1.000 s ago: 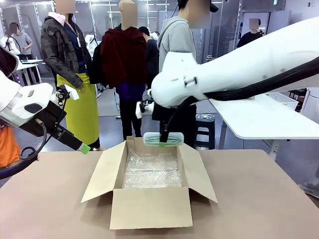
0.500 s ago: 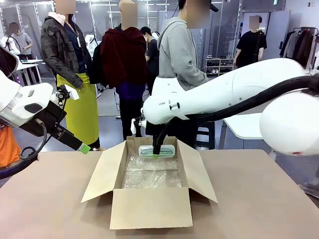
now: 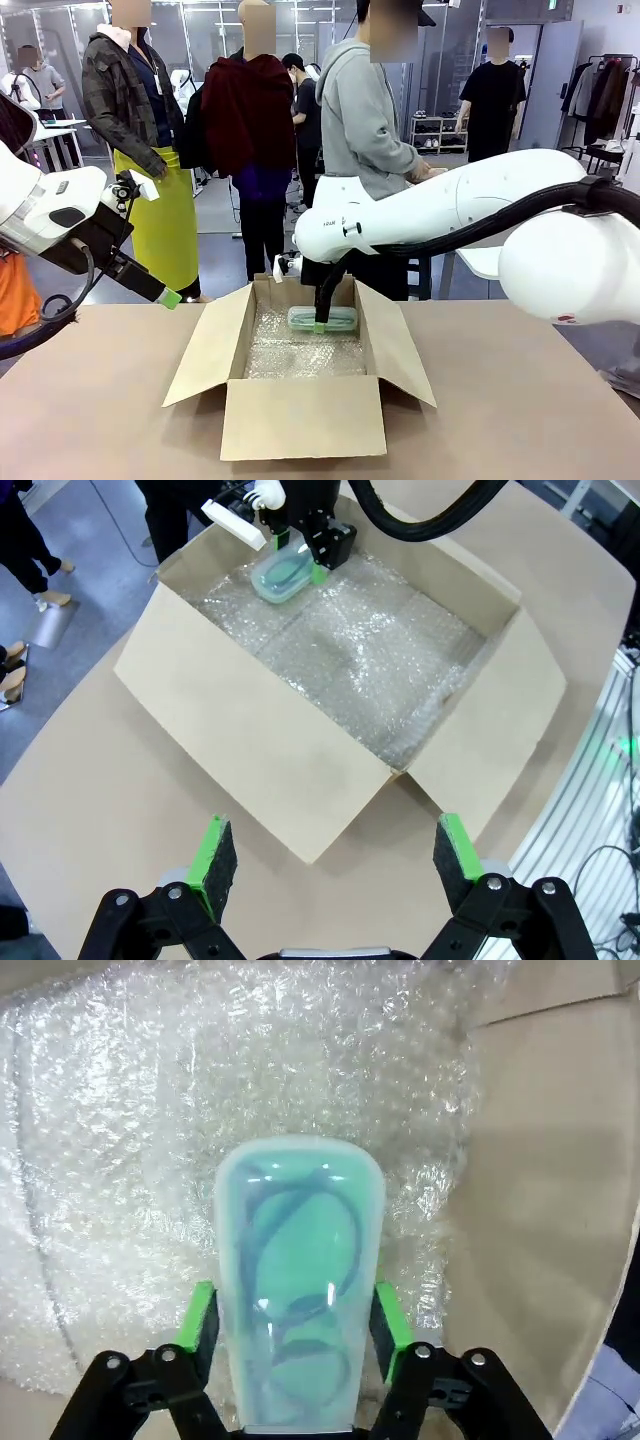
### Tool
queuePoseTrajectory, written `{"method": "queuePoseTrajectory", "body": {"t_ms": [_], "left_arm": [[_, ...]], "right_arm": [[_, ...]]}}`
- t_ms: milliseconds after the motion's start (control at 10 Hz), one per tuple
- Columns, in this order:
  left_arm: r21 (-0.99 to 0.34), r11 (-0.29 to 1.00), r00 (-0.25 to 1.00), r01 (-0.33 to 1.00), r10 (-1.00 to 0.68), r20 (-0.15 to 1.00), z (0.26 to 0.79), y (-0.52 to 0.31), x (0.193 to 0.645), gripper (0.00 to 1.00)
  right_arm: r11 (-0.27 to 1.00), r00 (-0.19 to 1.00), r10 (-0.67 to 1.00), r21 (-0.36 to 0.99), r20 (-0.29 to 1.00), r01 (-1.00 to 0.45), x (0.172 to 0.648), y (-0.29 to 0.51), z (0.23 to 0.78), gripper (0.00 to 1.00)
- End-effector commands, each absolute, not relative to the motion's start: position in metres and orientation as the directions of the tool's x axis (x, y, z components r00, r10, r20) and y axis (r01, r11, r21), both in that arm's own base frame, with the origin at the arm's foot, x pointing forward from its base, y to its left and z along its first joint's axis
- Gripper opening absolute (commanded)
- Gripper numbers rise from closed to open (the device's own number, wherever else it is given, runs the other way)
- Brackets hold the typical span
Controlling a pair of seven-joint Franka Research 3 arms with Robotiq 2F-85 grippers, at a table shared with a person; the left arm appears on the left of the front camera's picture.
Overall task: Pack the glasses set securely to prepare it for shipping.
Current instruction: Place the Glasses case inside the Package Box.
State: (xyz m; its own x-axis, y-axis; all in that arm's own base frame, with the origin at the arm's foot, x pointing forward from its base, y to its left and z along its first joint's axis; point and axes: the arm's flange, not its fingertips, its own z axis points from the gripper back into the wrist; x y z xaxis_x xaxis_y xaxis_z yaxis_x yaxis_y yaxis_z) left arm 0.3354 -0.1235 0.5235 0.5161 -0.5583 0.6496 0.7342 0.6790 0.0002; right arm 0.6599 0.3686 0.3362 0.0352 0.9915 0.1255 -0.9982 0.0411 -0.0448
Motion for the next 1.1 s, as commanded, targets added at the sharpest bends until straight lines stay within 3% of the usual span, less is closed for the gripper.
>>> {"method": "queuePoseTrajectory", "body": {"t_ms": [0,100,200,1000], "left_arm": [[-0.006,0.674,0.513,0.739,-0.556,0.654,0.524,-0.122,0.335,1.00],[-0.006,0.674,0.513,0.739,-0.556,0.654,0.524,-0.122,0.335,1.00],[-0.006,0.674,0.513,0.739,-0.556,0.654,0.524,-0.122,0.335,1.00],[-0.006,0.674,0.513,0.739,-0.556,0.654,0.524,-0.122,0.335,1.00]], "right_arm": [[0.012,0.008,0.992,-0.025,0.124,-1.000,0.664,0.380,0.346,1.00],[0.016,0.013,0.992,-0.026,0.128,-1.000,0.663,0.380,0.349,0.95],[0.024,0.018,0.991,-0.037,0.134,-0.999,0.659,0.381,0.352,1.00],[0.033,0.026,0.991,-0.046,0.128,-0.998,0.659,0.375,0.345,1.00]]}}
